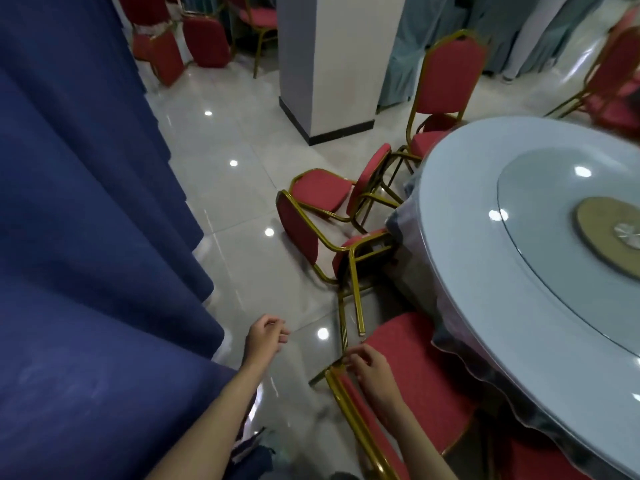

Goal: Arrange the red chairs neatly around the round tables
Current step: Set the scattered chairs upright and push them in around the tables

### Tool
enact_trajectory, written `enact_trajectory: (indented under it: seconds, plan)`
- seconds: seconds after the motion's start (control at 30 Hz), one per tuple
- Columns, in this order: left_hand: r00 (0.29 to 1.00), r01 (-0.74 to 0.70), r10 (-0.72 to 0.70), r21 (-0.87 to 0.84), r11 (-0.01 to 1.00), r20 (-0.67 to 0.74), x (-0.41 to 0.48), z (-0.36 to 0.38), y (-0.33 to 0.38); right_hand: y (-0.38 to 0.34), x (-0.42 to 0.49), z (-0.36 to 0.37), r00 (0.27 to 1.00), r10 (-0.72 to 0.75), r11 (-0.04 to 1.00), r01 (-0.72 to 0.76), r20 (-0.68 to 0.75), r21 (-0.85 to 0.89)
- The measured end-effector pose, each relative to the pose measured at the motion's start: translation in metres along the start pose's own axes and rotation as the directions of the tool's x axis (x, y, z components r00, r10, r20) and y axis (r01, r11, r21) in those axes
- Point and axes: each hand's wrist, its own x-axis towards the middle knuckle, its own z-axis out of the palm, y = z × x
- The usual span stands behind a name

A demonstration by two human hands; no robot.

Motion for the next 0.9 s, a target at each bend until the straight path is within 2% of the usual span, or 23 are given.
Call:
enact_trajectory:
  seconds: [0.27,0.5,0.7,0.9]
  plan:
    - [0.995,-0.066,0.066,0.010,0.998,-0.078,0.070,-0.082,0.043,-0.070,0.078,0.063,0.994,0.038,0.999,-0.040,0.106,0.015]
    - [0.972,-0.055,0.028,-0.108,0.993,-0.233,0.128,-0.155,0.074,-0.145,0.172,0.130,0.961,0.022,0.999,-0.008,0.276,-0.050]
    - [0.932,-0.051,0.000,-0.132,0.990,-0.363,0.196,-0.201,0.123,-0.227,0.280,0.185,0.923,0.009,0.995,0.030,0.384,-0.096]
    - [0.951,0.008,-0.032,-0.081,0.997,-0.308,0.283,-0.215,0.187,-0.306,0.382,0.200,0.925,0.010,0.997,0.018,0.381,-0.069]
